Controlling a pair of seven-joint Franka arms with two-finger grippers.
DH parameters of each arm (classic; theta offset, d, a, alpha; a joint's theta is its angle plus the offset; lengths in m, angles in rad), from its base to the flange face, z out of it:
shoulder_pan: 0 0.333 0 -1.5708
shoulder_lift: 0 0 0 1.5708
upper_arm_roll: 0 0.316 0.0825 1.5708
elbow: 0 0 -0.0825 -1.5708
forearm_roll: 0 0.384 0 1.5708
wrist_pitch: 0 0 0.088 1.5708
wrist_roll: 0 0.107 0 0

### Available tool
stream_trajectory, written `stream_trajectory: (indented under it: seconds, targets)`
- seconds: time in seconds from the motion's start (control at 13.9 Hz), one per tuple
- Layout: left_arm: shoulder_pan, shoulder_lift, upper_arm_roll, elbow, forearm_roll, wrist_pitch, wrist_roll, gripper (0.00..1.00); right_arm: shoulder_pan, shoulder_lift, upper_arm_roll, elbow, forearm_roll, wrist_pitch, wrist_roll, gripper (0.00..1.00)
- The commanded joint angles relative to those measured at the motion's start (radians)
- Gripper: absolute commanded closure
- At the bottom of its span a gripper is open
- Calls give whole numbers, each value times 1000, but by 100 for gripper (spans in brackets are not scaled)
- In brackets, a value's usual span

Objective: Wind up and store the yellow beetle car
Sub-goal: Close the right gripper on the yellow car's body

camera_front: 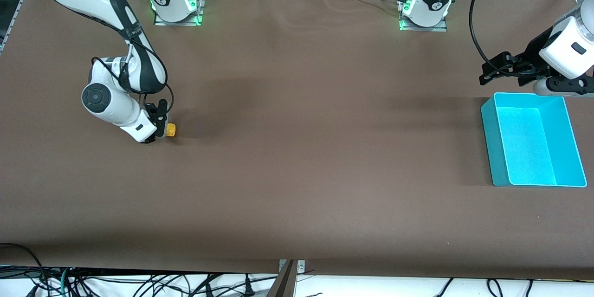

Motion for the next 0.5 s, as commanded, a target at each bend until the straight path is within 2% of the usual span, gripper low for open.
stream_trajectory:
  seconds: [0.0, 0.43]
  targets:
    - [4, -19, -2, -22, 3, 14, -10, 0, -8, 14, -30, -41, -8, -12, -30, 98]
    - [4, -19, -2, -22, 3, 14, -10, 0, -9, 14, -53, -53, -8, -12, -95, 98]
